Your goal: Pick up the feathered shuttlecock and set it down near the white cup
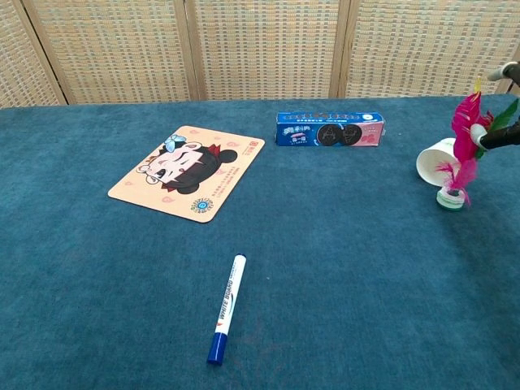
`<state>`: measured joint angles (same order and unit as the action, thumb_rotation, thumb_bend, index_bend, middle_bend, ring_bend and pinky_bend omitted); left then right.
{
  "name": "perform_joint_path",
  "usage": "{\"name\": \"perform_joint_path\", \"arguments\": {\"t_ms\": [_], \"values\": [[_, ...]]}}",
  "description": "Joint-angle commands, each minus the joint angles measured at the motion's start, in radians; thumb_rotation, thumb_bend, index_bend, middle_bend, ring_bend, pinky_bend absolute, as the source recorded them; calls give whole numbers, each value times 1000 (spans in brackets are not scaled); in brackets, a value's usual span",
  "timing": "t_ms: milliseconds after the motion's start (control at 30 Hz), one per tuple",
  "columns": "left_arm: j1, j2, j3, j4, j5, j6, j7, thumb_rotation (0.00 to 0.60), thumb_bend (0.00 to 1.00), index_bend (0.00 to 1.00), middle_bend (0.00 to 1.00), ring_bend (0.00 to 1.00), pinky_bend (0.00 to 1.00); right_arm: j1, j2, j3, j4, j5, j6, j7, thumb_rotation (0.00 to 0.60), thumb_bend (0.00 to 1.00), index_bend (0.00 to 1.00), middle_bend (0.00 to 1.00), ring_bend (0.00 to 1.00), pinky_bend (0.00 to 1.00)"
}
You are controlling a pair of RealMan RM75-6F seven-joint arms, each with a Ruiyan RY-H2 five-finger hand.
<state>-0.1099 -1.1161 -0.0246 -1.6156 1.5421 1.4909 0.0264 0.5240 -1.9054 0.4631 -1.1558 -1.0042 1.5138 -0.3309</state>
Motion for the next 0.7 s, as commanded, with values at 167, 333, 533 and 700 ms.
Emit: {"name": "perform_joint_path", "arguments": {"t_ms": [167, 333, 533, 700], "values": [[2, 2, -1, -1, 2, 4, -3, 600, 169, 0, 0, 0, 0, -31, 23, -18, -56, -51, 50, 25, 600, 347, 68, 0, 0, 0], [4, 3, -6, 4, -5, 10, -15, 600, 169, 0, 0, 0, 0, -100, 107, -87, -189, -172, 139, 67, 600, 297, 33, 0, 0, 0], [2, 0, -9, 18, -10, 4, -18, 600, 171, 0, 0, 0, 0, -181, 263, -182, -352, -248, 133, 77, 600, 191, 0, 0, 0, 0], [1, -7, -12, 27, -18, 1, -6, 600, 170, 0, 0, 0, 0, -245, 419, -263, -385, -336, 120, 139, 600, 177, 0, 0, 0, 0]]}}
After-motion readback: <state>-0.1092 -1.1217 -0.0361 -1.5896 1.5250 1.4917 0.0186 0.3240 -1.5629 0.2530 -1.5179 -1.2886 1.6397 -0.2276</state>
